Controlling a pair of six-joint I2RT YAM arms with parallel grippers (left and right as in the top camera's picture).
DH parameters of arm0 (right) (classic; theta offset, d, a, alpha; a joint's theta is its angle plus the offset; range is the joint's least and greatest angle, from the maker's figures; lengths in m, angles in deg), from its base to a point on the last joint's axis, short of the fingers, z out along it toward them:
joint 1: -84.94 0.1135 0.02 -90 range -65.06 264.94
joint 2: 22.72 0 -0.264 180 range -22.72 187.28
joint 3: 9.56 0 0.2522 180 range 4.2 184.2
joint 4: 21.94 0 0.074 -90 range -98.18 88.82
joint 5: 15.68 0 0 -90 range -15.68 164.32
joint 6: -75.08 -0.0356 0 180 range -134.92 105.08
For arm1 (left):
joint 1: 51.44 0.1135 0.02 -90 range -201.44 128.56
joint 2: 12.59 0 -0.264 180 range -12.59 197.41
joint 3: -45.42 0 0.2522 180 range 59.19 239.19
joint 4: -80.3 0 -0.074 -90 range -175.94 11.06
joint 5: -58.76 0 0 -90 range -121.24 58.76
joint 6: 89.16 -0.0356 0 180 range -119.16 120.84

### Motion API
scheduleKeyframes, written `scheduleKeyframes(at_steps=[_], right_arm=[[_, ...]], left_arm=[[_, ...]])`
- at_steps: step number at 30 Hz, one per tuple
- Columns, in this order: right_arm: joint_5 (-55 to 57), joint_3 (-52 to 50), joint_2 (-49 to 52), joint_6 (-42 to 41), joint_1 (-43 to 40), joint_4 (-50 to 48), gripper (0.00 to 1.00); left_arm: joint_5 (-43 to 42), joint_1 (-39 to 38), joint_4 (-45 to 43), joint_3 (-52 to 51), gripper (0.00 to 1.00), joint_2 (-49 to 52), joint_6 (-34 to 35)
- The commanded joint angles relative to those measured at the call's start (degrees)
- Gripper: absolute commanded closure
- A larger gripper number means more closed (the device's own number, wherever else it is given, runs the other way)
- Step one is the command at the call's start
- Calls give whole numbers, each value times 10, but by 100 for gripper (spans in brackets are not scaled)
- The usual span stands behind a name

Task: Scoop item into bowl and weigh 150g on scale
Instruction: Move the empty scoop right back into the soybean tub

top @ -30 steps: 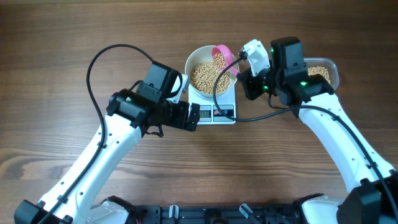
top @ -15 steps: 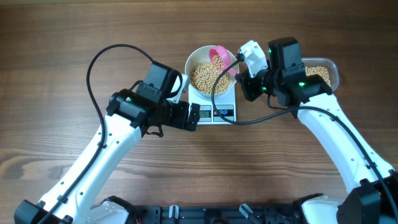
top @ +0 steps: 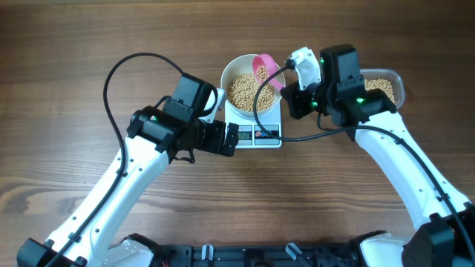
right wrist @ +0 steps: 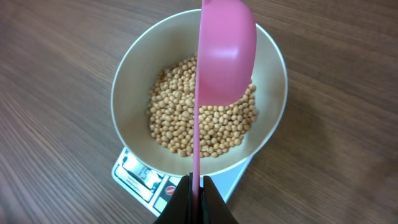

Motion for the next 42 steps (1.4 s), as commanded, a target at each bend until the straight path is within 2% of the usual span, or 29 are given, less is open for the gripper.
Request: scheduleKeyframes(at_steps=[1, 10, 15, 19, 24, 29, 36, 39, 40, 42], right_arm=[[-24, 11, -11, -35, 2, -4, 96], [-41, 11, -11, -78, 2, -18, 96], [-121, 11, -12, -120, -19, -56, 96], [-166, 11, -23, -169, -82, -61, 96], [-325, 11, -43, -169, -215, -57, 96], [-333, 11, -50, -164, -340, -11, 96], [-289, 11, -50, -54, -469, 110, 96], [-247, 11, -50, -5, -489, 151, 96], [-205, 11, -50, 28, -489, 175, 96], [-150, 11, -50, 44, -489, 194, 96]], left_arm=[[-7, -2, 0, -2, 0, 2, 1], [-7, -2, 0, -2, 0, 2, 1], [-7, -2, 0, -2, 0, 2, 2], [-7, -2, 0, -2, 0, 2, 1], [-7, -2, 0, -2, 0, 2, 1], [-7, -2, 0, -2, 0, 2, 1], [-7, -2, 0, -2, 0, 2, 1], [-7, -2, 0, -2, 0, 2, 1], [-7, -2, 0, -2, 0, 2, 2], [-7, -2, 0, -2, 0, 2, 1]])
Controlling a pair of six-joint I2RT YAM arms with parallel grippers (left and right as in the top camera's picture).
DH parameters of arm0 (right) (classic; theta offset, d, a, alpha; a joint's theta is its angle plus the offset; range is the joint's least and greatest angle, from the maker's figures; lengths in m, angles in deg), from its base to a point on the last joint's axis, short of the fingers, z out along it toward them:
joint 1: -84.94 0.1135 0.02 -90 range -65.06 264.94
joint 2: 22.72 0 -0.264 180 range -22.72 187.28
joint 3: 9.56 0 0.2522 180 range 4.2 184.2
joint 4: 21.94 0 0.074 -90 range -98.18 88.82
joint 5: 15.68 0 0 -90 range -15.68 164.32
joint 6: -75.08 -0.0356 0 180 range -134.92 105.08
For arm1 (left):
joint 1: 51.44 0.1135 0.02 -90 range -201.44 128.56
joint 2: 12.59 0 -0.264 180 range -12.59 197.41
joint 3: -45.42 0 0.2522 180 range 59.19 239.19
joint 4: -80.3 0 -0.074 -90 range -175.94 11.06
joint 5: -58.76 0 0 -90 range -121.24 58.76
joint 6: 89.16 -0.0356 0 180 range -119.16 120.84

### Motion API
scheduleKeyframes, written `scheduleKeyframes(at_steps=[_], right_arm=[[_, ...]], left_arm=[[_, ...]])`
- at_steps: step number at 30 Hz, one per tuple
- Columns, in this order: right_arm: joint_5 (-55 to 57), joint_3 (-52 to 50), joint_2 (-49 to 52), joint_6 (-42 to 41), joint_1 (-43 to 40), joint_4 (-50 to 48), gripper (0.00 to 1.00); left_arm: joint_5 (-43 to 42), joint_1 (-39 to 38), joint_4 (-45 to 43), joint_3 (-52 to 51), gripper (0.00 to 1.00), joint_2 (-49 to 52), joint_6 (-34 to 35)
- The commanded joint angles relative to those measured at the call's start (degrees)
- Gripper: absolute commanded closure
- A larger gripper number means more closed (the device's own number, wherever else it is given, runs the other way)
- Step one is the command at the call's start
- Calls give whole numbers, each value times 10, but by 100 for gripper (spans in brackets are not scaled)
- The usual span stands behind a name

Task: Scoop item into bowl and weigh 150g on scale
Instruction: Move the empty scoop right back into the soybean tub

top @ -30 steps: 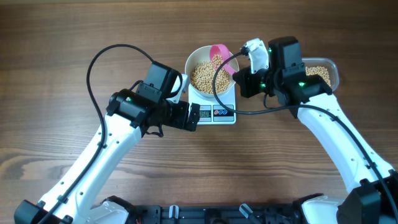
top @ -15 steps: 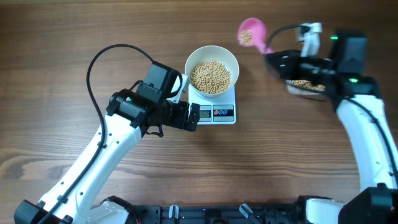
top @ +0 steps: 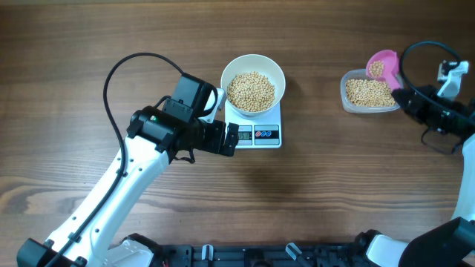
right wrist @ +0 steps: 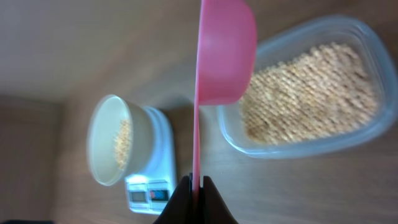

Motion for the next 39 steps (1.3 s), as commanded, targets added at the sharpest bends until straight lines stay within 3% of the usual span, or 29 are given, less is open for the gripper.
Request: scheduleKeyframes(at_steps=[1, 11, 23, 39], right_arm=[[113, 9, -11, 79, 0, 29, 96], [206, 9, -11, 135, 8, 63, 96], [476, 9, -11, 154, 175, 33, 96], [560, 9, -11, 180, 249, -16, 96]], left_arm=[[-7, -2, 0, -2, 0, 2, 1], [-7, -2, 0, -2, 0, 2, 1], [-7, -2, 0, -2, 0, 2, 1], [-7, -2, 0, -2, 0, 2, 1]])
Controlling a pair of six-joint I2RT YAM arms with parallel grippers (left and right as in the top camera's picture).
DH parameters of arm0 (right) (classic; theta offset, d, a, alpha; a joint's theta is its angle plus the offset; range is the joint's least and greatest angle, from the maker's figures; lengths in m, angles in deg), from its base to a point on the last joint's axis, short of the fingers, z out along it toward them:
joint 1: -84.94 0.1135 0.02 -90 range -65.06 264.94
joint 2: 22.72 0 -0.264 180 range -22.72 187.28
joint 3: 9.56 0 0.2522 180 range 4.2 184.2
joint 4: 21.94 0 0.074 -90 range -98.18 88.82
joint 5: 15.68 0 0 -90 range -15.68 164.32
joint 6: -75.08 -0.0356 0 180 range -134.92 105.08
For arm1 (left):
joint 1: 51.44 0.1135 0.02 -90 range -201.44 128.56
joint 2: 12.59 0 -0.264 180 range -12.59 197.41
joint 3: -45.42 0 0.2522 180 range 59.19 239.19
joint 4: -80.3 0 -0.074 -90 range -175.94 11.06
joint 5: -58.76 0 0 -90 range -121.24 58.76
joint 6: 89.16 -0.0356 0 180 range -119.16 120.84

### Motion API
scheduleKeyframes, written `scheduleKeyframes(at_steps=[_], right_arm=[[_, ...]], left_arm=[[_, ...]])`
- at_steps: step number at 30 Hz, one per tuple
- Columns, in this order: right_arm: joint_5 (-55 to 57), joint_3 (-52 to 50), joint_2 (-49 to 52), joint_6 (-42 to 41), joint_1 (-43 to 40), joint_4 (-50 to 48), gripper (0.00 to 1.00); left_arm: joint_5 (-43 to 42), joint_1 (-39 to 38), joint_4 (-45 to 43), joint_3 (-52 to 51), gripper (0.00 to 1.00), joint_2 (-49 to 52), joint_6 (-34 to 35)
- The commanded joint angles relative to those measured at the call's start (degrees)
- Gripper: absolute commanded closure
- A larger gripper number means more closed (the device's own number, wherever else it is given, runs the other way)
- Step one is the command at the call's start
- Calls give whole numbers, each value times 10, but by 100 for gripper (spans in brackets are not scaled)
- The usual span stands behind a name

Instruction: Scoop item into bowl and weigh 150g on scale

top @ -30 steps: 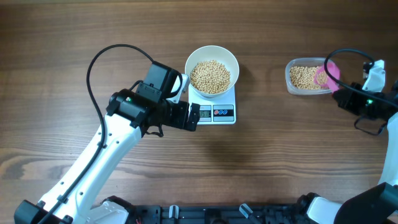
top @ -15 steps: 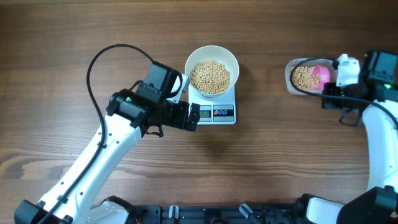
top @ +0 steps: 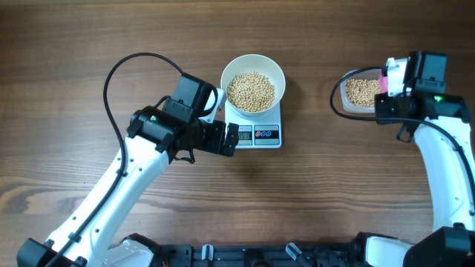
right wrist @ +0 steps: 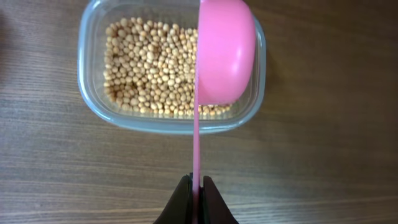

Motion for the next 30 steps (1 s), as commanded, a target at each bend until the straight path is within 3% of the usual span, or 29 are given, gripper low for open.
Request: scheduleKeyframes(at_steps=[1, 7, 13, 20, 24, 27, 30], right_arm=[[43, 9, -10, 14, 18, -5, 96], [88, 9, -10, 27, 49, -6, 96], [-38, 9, -11, -44, 55, -26, 96], [-102, 20, -17, -80, 55, -63, 96], [-233, 33, -30, -102, 55, -99, 96], [-422, 33, -33, -184, 55, -194, 96], [-513, 33, -26, -242, 58, -271, 96]], left_arm=[[-7, -2, 0, -2, 0, 2, 1], [-7, -2, 0, -2, 0, 2, 1], [-7, -2, 0, -2, 0, 2, 1], [-7, -2, 0, -2, 0, 2, 2], [-7, -2, 0, -2, 0, 2, 2], [-7, -2, 0, -2, 0, 2, 1], [-7, -2, 0, -2, 0, 2, 1]])
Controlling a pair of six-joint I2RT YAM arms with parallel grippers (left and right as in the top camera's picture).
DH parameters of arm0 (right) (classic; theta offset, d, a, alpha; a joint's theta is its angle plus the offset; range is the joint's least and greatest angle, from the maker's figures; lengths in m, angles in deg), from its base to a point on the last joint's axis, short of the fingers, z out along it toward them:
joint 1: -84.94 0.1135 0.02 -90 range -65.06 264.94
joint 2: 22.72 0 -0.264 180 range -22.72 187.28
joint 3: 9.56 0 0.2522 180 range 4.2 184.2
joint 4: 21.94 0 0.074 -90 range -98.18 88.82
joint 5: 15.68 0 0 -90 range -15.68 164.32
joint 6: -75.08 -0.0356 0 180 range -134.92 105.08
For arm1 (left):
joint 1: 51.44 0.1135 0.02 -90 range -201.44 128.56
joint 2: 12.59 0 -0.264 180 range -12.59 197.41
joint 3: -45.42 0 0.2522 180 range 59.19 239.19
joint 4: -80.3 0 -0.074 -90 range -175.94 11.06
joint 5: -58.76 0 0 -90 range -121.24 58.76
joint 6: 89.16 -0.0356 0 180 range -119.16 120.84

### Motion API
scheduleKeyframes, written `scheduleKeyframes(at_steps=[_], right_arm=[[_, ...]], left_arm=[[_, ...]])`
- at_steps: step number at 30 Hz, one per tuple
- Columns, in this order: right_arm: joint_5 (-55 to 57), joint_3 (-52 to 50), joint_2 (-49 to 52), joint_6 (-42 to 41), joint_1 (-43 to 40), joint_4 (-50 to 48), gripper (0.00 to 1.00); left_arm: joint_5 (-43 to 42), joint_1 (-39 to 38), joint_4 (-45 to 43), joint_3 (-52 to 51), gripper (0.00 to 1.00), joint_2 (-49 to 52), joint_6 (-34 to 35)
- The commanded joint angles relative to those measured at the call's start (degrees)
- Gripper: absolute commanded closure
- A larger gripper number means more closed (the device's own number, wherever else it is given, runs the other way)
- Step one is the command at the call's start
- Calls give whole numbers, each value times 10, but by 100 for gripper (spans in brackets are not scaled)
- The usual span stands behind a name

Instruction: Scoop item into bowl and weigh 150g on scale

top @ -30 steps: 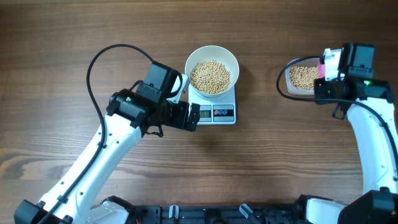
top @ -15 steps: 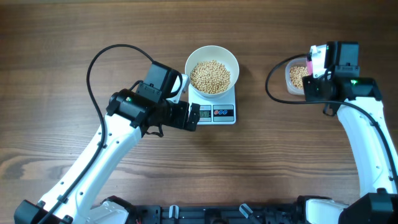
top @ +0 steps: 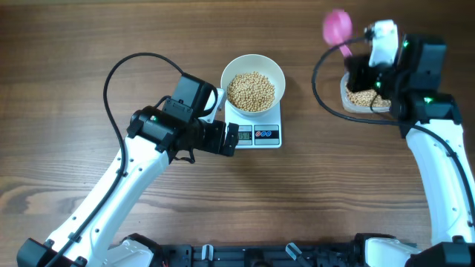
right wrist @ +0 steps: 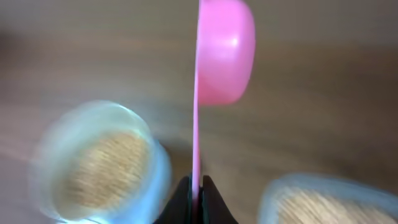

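A white bowl (top: pixel 253 74) of soybeans sits on a small white scale (top: pixel 257 133) at the table's middle back. My right gripper (right wrist: pixel 195 184) is shut on the handle of a pink scoop (top: pixel 338 27), held in the air to the left of the clear bean container (top: pixel 365 98). The right wrist view is blurred; it shows the scoop's cup (right wrist: pixel 224 53) edge-on, the bowl (right wrist: pixel 99 165) at lower left and the container (right wrist: pixel 329 202) at lower right. My left gripper (top: pixel 231 139) rests at the scale's left edge; whether its jaws are open is hidden.
The right arm's black cable (top: pixel 326 81) loops between the bowl and the container. The left arm's cable (top: pixel 119 81) arcs over the table's left half. Bare wood lies in front of the scale.
My right gripper has swung the pink scoop from over the bean container up and to the left of it, towards the bowl. The left arm has not moved.
At first the right gripper held the scoop over the bowl on the scale. Then it was far right beside the container with beans in the scoop, then directly over the container. Now the scoop is raised left of the container. The left arm stayed at the scale throughout.
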Motion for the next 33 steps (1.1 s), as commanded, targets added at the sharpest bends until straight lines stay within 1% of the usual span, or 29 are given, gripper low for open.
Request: scheduleKeyframes(at_steps=[1, 3, 5, 9, 11, 15, 17, 25, 30, 33], right_arm=[[-171, 17, -4, -102, 9, -51, 96], [-169, 16, -1, -99, 24, -50, 96], [-162, 16, 3, -66, 55, -30, 96], [-45, 16, 4, -11, 117, 7, 96], [34, 16, 4, 16, 151, 20, 96], [103, 16, 9, 74, 199, 34, 96], [111, 16, 21, 96, 217, 46, 96], [112, 16, 59, 94, 236, 51, 96], [112, 18, 54, 62, 234, 31, 96], [124, 23, 25, 57, 223, 28, 96]], left_arm=[[-7, -2, 0, -2, 0, 2, 1], [-7, -2, 0, -2, 0, 2, 1], [-7, -2, 0, -2, 0, 2, 1], [-7, -2, 0, -2, 0, 2, 1], [-7, -2, 0, -2, 0, 2, 1], [-7, -2, 0, -2, 0, 2, 1], [-7, -2, 0, -2, 0, 2, 1], [-7, -2, 0, -2, 0, 2, 1], [-7, -2, 0, -2, 0, 2, 1], [-7, -2, 0, -2, 0, 2, 1]])
